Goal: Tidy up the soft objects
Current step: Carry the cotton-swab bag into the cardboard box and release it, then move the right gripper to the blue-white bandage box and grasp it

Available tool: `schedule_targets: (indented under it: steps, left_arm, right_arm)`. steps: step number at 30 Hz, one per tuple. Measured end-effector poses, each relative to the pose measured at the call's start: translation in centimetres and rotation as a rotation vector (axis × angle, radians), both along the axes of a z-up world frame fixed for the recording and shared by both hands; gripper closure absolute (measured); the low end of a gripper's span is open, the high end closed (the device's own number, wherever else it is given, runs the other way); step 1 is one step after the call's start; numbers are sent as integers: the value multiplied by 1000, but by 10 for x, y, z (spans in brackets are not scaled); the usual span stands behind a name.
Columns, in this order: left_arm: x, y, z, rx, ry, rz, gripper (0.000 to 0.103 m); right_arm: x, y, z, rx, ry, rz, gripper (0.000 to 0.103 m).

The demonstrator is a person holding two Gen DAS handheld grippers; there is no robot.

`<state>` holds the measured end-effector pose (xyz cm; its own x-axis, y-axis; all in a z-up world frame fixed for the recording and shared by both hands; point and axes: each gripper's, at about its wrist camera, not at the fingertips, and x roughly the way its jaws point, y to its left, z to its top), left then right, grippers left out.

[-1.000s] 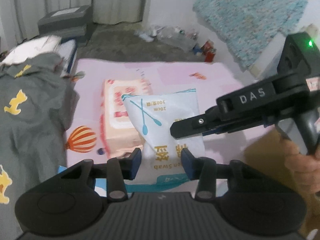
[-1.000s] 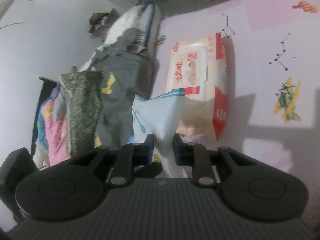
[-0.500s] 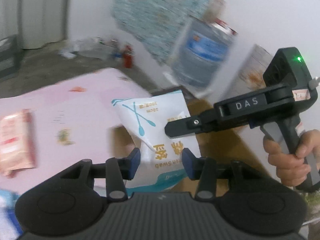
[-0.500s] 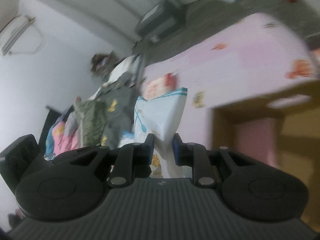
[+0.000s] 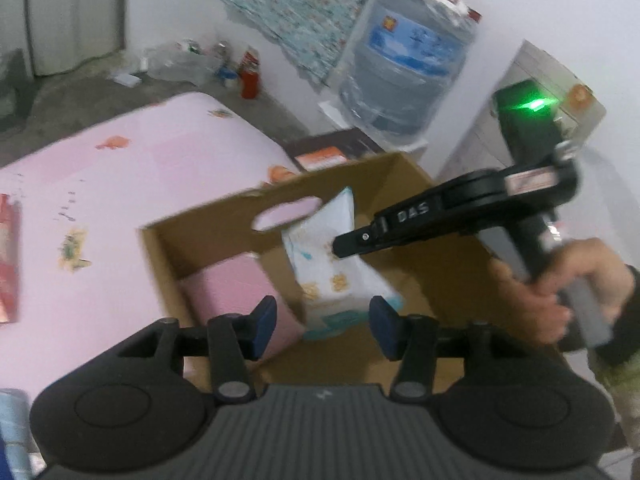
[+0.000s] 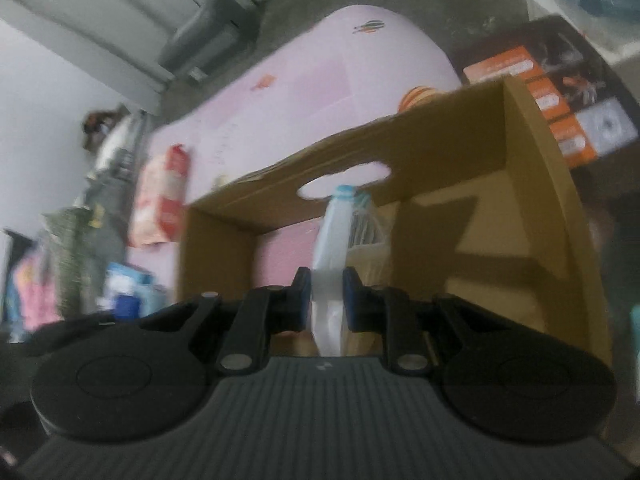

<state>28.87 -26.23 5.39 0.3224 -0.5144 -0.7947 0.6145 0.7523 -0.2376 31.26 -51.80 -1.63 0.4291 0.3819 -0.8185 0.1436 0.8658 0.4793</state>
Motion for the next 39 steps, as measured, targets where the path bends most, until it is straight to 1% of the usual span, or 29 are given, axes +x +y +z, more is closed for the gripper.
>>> schedule_targets:
  steps: [3,5,8,11,13,15,17,19,22,25,26,30,35,39]
  left_arm:
    - [3,20,8,-10,-14,41,49]
    - [3,36,14,-19,-19,63,49]
    - [1,51,21,-27,-42,86,48]
    - [-9,71,30,-38,-73,104,45]
    - [-14,82,34,-39,-95,121,41]
    - [-20,96,35,-34,-116,142,40]
    - [-26,110,35,-28,-128,165,39]
    - [-31,126,33,-29,-124,195,38]
    - [-36,150,29,-35,-105,248,38]
    - [-41,175,25,-43,-94,304,38]
    - [-43,184,24,-45,-94,323,38]
    - [-53,212,23,-33,-120,378,37]
    - [-65,237,26,-10,-160,429,35]
    - [-75,253,26,9,-181,459,33]
  right_arm:
    - [21,6,-16,-64,-6,35,87]
    - [28,6,-23,-91,-1,21,85]
    - [32,5,-29,-130,2,-1,84]
    - [21,1,-21,-119,-25,-38,81]
    - [12,0,-11,-124,-75,-62,80]
    - [3,2,-4,-140,-116,-81,80]
    - [-2,4,-4,-135,-131,-90,80]
    - [-3,12,-14,-130,-107,-77,82]
    - [0,24,-37,-160,-46,-72,82]
    - [-1,32,-58,-125,19,-90,83]
    - [-2,33,-59,-119,13,-105,83]
    - [-3,34,-44,-150,-33,-128,82]
    - [-10,37,-16,-260,-98,-148,81]
    - [-17,39,5,-262,-134,-155,81]
